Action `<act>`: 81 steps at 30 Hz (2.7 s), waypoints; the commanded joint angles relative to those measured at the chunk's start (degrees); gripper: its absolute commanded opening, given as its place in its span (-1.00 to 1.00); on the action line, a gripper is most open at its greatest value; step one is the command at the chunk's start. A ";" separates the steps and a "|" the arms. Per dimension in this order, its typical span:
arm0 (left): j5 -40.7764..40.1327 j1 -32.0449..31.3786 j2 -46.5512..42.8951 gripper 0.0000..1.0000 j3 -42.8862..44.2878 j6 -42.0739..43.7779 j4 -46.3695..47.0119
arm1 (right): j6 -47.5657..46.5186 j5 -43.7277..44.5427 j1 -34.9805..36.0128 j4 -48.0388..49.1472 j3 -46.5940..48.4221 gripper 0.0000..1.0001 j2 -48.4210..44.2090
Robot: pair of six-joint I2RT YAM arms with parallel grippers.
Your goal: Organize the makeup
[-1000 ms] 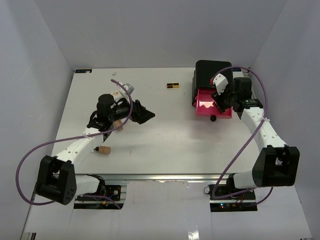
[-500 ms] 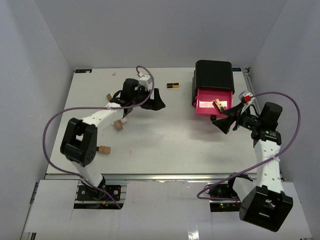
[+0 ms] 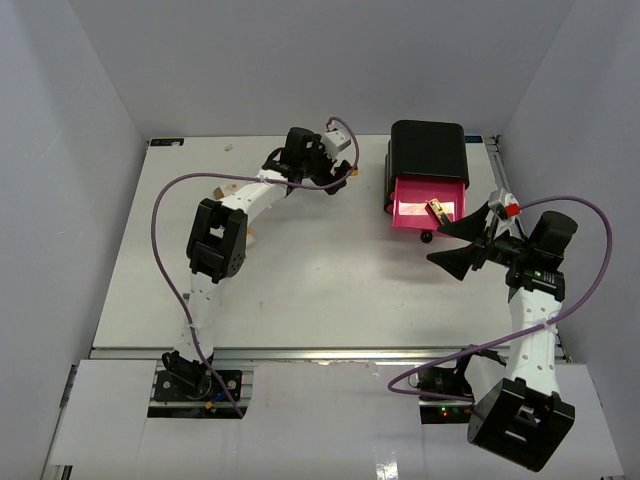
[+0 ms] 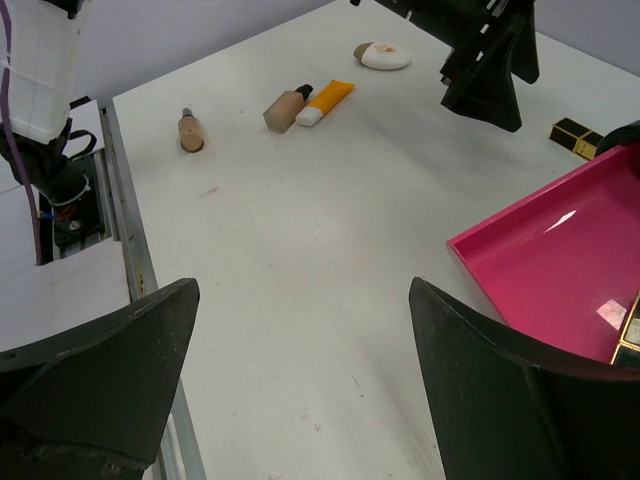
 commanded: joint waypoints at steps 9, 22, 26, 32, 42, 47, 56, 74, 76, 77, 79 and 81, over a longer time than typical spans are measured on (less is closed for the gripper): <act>13.80 2.25 11.39 0.74 9.31 14.65 15.58 | 1.69 -5.32 -0.10 3.45 -1.13 0.84 0.11; 18.63 4.75 17.95 0.60 10.83 14.57 27.29 | 2.40 -5.72 -0.19 3.79 -1.20 0.84 0.51; 19.25 4.75 20.31 0.51 13.07 12.19 29.84 | 2.52 -5.32 -0.19 3.81 -1.11 0.84 0.62; 20.55 4.67 22.81 0.46 14.24 10.66 31.03 | 2.80 -5.36 -0.19 3.79 -1.06 0.84 0.86; 19.52 3.76 24.94 0.18 14.45 9.76 32.59 | 3.05 -5.50 -0.80 3.93 -1.04 0.84 0.60; 21.21 2.98 24.91 0.05 13.54 9.83 31.32 | 3.03 -5.17 -0.80 3.88 -1.01 0.84 0.60; 19.59 1.39 21.70 -0.14 9.36 9.92 29.19 | 2.93 -4.42 -0.89 4.04 -1.12 0.84 -0.38; 8.66 0.18 -7.00 -1.00 -26.57 -0.25 37.94 | 3.18 -0.55 -1.55 6.00 -2.99 0.85 -1.70; 8.23 0.18 -12.19 -1.00 -31.52 -1.72 38.38 | 3.01 -0.16 -1.82 6.07 -3.23 0.85 -1.77; 8.14 0.15 -14.80 -1.00 -34.02 -2.27 38.84 | 2.89 0.10 -1.93 6.11 -3.34 0.85 -1.74; 7.60 0.10 -20.01 -1.00 -38.80 -3.83 39.75 | 2.62 0.70 -2.14 6.16 -3.56 0.85 -1.69; 6.94 0.04 -25.05 -1.00 -42.89 -6.65 39.64 | 2.31 1.77 -2.27 6.04 -3.66 0.85 -1.45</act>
